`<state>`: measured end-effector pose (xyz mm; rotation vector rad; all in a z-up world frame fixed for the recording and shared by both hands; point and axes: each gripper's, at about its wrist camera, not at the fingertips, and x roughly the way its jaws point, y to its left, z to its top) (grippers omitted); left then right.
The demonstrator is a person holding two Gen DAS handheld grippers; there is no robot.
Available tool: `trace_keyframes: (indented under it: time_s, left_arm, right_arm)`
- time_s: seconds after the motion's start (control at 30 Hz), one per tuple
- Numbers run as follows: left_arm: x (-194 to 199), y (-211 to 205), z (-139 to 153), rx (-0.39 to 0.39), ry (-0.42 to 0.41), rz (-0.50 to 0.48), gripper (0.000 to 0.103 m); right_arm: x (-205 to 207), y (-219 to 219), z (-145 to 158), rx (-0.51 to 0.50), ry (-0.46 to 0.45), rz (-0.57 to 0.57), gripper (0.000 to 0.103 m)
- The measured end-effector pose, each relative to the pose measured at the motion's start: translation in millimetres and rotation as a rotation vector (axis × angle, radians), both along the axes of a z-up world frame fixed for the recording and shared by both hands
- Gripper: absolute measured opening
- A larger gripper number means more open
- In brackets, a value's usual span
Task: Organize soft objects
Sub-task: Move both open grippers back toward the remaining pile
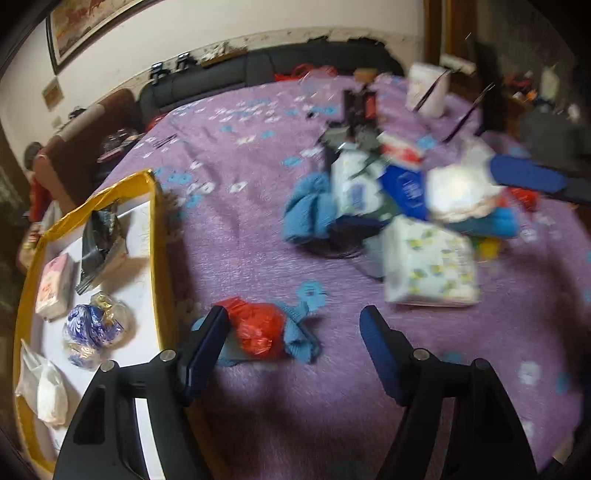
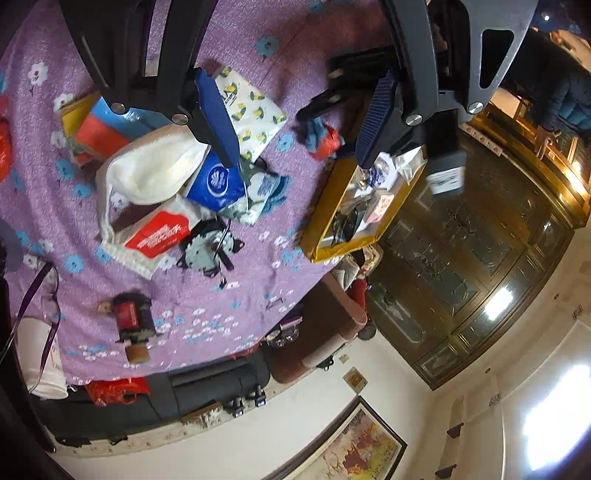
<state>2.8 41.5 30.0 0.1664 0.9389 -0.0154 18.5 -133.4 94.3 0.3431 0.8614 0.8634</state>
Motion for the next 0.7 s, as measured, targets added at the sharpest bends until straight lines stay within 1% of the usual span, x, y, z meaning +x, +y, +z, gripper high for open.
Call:
trace_keyframes:
  time_s: [0.07,0.1,0.17,0.2,0.23,0.33,0.37,0.47,0.53,0.57,0.6,0.63,0.67,0.7]
  left_arm:
    - [2,-5,-6,0.053,-0.006,0.015,0.073]
    - [1,-7,-8,0.063,-0.020,0.023,0.072]
    - [-6,-11,-9,0.060,-0.049,0.031,0.060]
    - [-11,-12,-7,0.067,-0.062,0.031,0.048]
    - [-15,-12,-7,0.064,-0.070,0.027,0.039]
    - [-30,-14,1,-0.002,-0.075,-0.018,0.032]
    - [-38,-14,3,-0.045,-0.073,-0.047,0.032]
    - [-45,-12,5,-0.136,-0.057,-0.085,0.032]
    - [-46,-10,3,-0.164,-0.035,-0.101,0.032]
    - [-46,-9,3,-0.163,-0.031,-0.096,0.032]
    - [-47,-8,2,-0.152,-0.038,-0.085,0.036]
    - [-49,-7,3,-0.143,-0.045,-0.075,0.047]
    - [-50,-5,4,-0.133,-0.063,-0.058,0.054]
    - [-50,-4,5,-0.131,-0.076,-0.047,0.067]
  right_arm:
    - [0,2,-4,-0.011,0.010,0.004,0.071]
    - [1,4,-6,-0.020,0.023,0.006,0.071]
    - [4,6,-12,-0.033,0.045,0.007,0.071]
    - [6,7,-16,-0.042,0.060,0.006,0.071]
    - [7,8,-20,-0.053,0.072,0.003,0.071]
    - [11,11,-29,-0.107,0.072,-0.011,0.071]
    - [11,14,-31,-0.135,0.056,-0.019,0.071]
    - [12,22,-41,-0.228,0.005,-0.047,0.071]
    - [13,28,-47,-0.257,0.011,-0.025,0.071]
    - [12,31,-49,-0.265,0.012,-0.007,0.071]
    - [10,34,-49,-0.278,0.008,0.011,0.071]
    - [7,37,-49,-0.295,-0.006,0.024,0.071]
    - [4,40,-48,-0.313,-0.030,0.036,0.071]
    - [0,43,-47,-0.331,-0.052,0.046,0.073]
